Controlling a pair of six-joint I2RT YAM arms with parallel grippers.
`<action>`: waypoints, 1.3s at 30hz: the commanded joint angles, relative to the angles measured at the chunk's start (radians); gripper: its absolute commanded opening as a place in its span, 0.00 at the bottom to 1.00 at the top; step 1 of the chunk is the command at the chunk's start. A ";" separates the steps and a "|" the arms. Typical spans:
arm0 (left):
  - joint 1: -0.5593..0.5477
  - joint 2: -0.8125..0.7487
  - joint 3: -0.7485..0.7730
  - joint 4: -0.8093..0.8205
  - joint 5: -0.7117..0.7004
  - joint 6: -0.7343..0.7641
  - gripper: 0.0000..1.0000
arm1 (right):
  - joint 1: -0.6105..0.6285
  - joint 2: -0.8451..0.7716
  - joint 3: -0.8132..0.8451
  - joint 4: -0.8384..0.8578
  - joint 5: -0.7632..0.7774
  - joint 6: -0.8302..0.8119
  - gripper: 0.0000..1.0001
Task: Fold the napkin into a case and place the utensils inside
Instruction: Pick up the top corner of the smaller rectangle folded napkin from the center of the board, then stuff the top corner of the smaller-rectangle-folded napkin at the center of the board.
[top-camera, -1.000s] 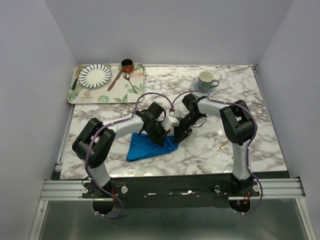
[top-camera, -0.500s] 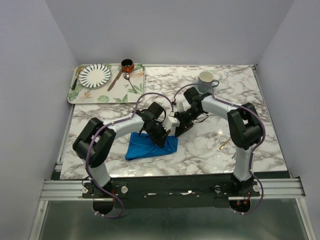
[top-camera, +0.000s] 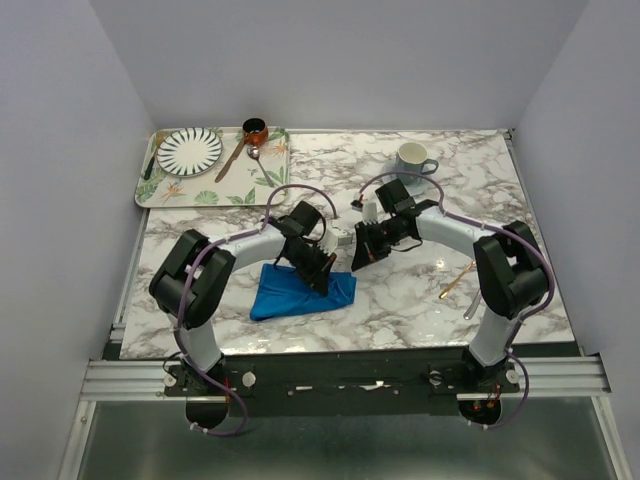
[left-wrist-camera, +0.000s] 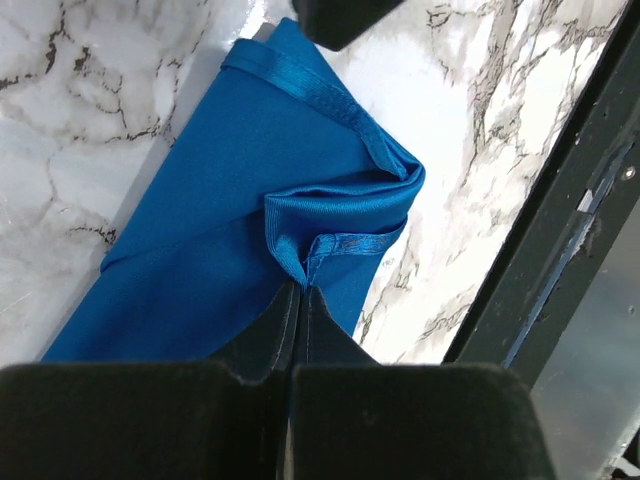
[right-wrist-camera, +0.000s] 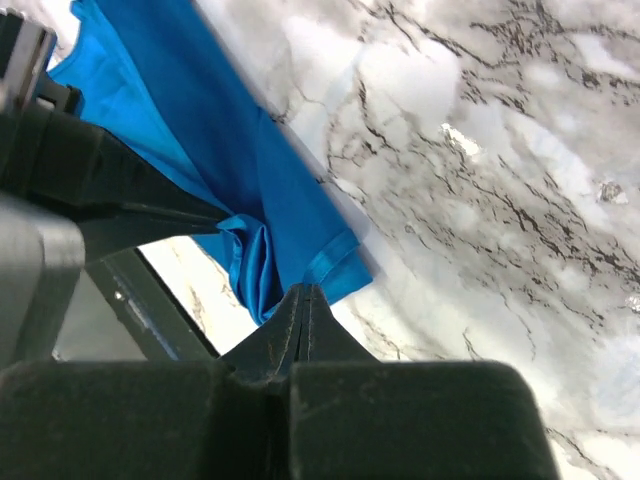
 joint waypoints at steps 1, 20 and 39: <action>0.010 0.032 -0.006 0.027 0.057 -0.070 0.00 | 0.028 -0.067 -0.085 0.147 0.068 0.040 0.01; 0.081 0.204 0.067 0.091 0.095 -0.226 0.00 | 0.062 0.077 -0.013 0.141 0.191 -0.003 0.01; 0.128 0.212 0.009 0.180 0.166 -0.395 0.00 | 0.065 0.002 -0.025 0.147 0.208 -0.102 0.01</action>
